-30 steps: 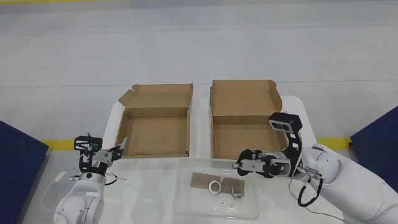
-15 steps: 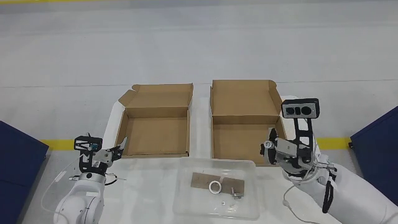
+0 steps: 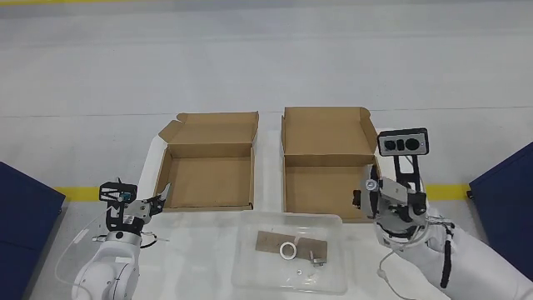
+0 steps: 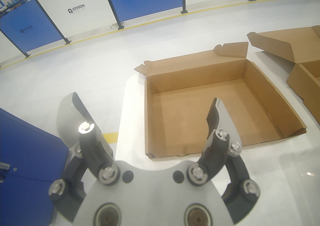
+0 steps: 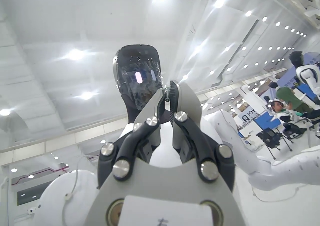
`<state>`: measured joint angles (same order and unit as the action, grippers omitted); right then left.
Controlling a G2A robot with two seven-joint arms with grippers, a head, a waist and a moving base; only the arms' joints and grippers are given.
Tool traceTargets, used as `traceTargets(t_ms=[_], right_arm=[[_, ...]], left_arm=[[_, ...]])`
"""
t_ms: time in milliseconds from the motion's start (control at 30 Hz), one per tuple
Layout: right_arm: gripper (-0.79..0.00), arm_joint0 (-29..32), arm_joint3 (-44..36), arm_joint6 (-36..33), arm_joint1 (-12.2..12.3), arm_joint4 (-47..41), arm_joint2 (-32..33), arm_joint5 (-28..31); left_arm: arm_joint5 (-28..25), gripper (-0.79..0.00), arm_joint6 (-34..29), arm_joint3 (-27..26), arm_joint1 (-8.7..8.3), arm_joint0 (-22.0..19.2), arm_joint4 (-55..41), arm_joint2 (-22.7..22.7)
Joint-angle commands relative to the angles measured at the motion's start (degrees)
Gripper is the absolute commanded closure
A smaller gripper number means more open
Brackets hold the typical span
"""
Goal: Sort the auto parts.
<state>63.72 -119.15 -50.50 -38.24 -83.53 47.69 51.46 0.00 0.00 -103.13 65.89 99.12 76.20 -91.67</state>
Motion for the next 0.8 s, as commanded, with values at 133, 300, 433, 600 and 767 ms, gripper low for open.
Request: traceTargets(t_ms=[133, 300, 433, 600, 767], right_arm=[[0.0, 1.23, -0.66, -5.1, -1.65, -9.51, 2.12, -2.78], [0.0, 2.62, -0.91, -7.95, -3.3, -14.66, 4.29, -5.63], [0.0, 3.83, -1.13, -9.61, -4.6, -16.79, 5.8, -7.28], [0.0, 4.78, -0.28, -10.64, -5.91, -15.09, 7.75, -8.34], [0.0, 5.29, 0.81, -8.01, -6.63, -6.83, 9.09, -9.45]], left_arm=[[0.0, -0.785, 0.0, 0.0, 0.0, 0.0, 0.0, 0.0], [0.0, -0.785, 0.0, 0.0, 0.0, 0.0, 0.0, 0.0], [0.0, -0.785, 0.0, 0.0, 0.0, 0.0, 0.0, 0.0], [0.0, -0.785, 0.0, 0.0, 0.0, 0.0, 0.0, 0.0], [0.0, -0.785, 0.0, 0.0, 0.0, 0.0, 0.0, 0.0]])
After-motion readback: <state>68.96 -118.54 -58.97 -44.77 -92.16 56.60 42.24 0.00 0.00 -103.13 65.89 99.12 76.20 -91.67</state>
